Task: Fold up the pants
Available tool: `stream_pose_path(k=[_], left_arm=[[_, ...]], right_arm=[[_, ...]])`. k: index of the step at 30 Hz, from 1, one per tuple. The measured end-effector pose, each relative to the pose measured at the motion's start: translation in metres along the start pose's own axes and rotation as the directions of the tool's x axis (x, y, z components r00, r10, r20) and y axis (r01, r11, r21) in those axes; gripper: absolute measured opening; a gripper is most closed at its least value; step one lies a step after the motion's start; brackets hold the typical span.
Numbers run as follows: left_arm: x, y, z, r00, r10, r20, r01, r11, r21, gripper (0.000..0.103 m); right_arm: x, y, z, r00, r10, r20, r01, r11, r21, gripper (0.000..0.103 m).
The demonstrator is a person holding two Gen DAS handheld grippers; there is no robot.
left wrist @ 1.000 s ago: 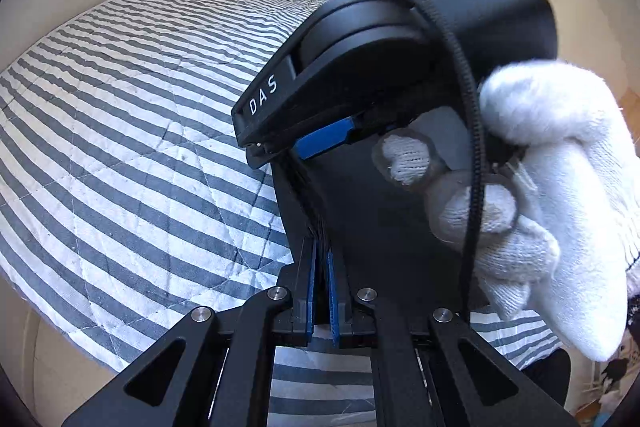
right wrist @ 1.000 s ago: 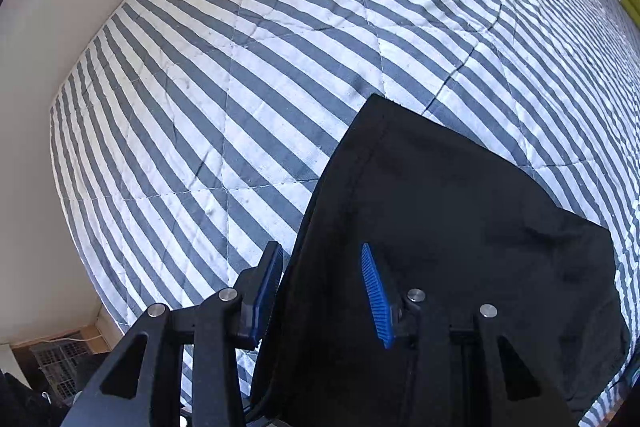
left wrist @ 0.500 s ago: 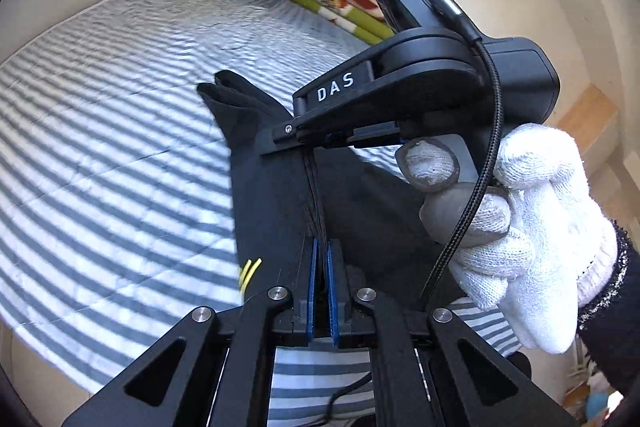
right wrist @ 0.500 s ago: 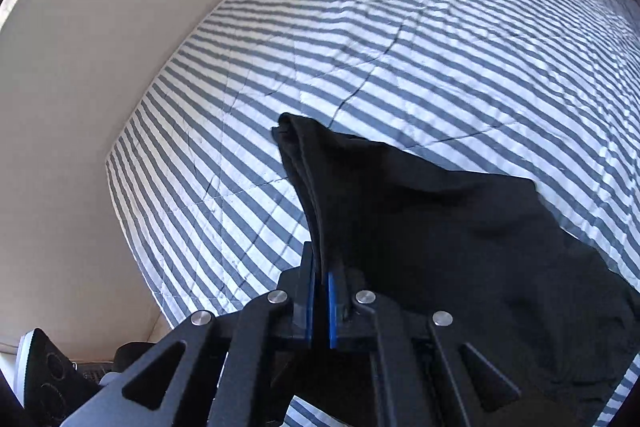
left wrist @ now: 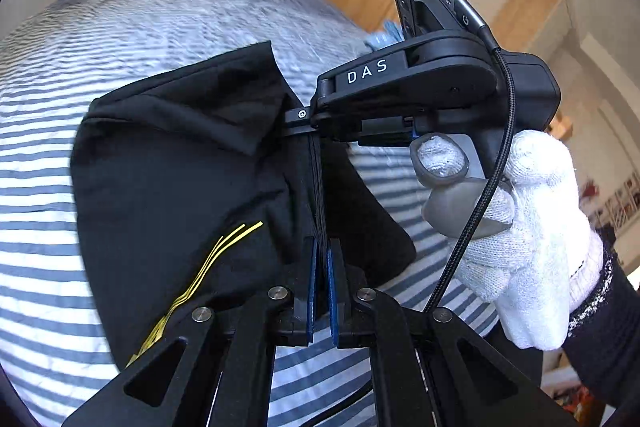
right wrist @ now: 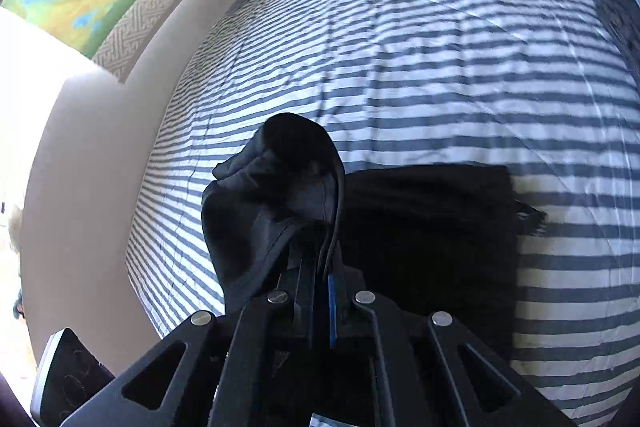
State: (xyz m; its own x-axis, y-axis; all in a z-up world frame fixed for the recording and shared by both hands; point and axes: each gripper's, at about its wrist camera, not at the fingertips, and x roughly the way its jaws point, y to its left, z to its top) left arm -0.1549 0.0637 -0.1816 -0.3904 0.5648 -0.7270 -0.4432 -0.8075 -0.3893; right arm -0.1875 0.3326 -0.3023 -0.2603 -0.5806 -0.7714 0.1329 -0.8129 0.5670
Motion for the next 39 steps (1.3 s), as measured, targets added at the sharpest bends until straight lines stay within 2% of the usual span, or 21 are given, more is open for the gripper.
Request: stream_pose_path(k=[4, 7, 12, 17, 20, 22, 24, 27, 29, 31, 32, 33, 34, 37, 38, 39], left_arm=[[0.042, -0.031, -0.003, 0.997, 0.0, -0.076, 0.002, 0.999, 0.032, 0.004], [0.053, -0.046, -0.005, 0.995, 0.003, -0.098, 0.001, 0.999, 0.041, 0.004], [0.065, -0.058, 0.005, 0.995, -0.01, -0.1, 0.014, 0.999, 0.042, 0.004], [0.076, -0.078, -0.002, 0.993, 0.009, -0.116, 0.002, 0.996, 0.094, 0.004], [0.082, -0.08, -0.004, 0.992, 0.022, -0.127, -0.01, 0.995, 0.099, 0.004], [0.082, -0.077, -0.005, 0.99, 0.0, -0.142, 0.012, 0.997, 0.078, 0.004], [0.079, -0.079, -0.006, 0.985, -0.019, -0.169, 0.032, 0.997, 0.074, 0.015], [0.061, -0.083, -0.012, 0.986, -0.017, -0.167, 0.037, 0.992, 0.117, 0.03], [0.041, -0.079, -0.019, 0.987, -0.02, -0.162, 0.043, 0.989, 0.141, 0.033], [0.022, -0.068, -0.024, 0.989, 0.009, -0.145, 0.013, 0.989, 0.147, 0.034], [0.01, -0.059, -0.027, 0.991, 0.034, -0.128, -0.015, 0.989, 0.149, 0.034], [0.002, -0.048, -0.029, 0.992, 0.071, -0.107, -0.055, 0.987, 0.148, 0.034], [-0.005, -0.034, -0.029, 0.988, 0.131, -0.081, -0.119, 0.982, 0.145, 0.034], [-0.015, 0.013, -0.028, 0.969, 0.241, -0.063, -0.236, 0.969, 0.077, 0.034], [-0.014, 0.028, -0.027, 0.963, 0.262, -0.066, -0.26, 0.965, 0.043, 0.032], [-0.012, 0.04, -0.026, 0.958, 0.276, -0.074, -0.275, 0.961, 0.019, 0.025]], right_arm=[[-0.001, -0.05, -0.008, 0.999, 0.035, 0.034, -0.038, 0.995, 0.089, 0.004], [0.001, -0.072, -0.009, 0.995, 0.088, 0.048, -0.094, 0.985, 0.146, 0.004], [-0.012, -0.07, -0.005, 0.996, 0.068, 0.057, -0.074, 0.99, 0.12, 0.004], [-0.011, -0.082, -0.011, 0.998, 0.039, 0.046, -0.045, 0.991, 0.129, 0.004], [-0.007, -0.084, -0.012, 0.998, 0.03, 0.05, -0.035, 0.994, 0.102, 0.004], [-0.009, -0.083, -0.012, 0.998, 0.027, 0.05, -0.032, 0.996, 0.085, 0.006], [-0.018, -0.077, -0.011, 0.998, -0.019, 0.057, 0.015, 0.998, 0.055, 0.012], [-0.045, -0.072, -0.011, 0.987, -0.079, 0.137, 0.081, 0.997, -0.008, 0.028], [-0.064, -0.069, -0.012, 0.977, -0.094, 0.191, 0.1, 0.995, -0.022, 0.029], [-0.08, -0.067, -0.013, 0.963, -0.102, 0.251, 0.11, 0.994, -0.019, 0.03], [-0.087, -0.062, -0.015, 0.957, -0.08, 0.28, 0.093, 0.995, -0.033, 0.03], [-0.088, -0.055, -0.016, 0.96, -0.046, 0.277, 0.066, 0.996, -0.062, 0.031], [-0.084, -0.047, -0.018, 0.967, -0.009, 0.255, 0.035, 0.994, -0.099, 0.031], [-0.055, -0.017, -0.029, 0.988, 0.058, 0.144, -0.027, 0.978, -0.208, 0.031], [-0.038, -0.007, -0.033, 0.993, 0.08, 0.086, -0.058, 0.971, -0.232, 0.03], [-0.025, 0.001, -0.037, 0.995, 0.089, 0.041, -0.076, 0.966, -0.249, 0.03]])
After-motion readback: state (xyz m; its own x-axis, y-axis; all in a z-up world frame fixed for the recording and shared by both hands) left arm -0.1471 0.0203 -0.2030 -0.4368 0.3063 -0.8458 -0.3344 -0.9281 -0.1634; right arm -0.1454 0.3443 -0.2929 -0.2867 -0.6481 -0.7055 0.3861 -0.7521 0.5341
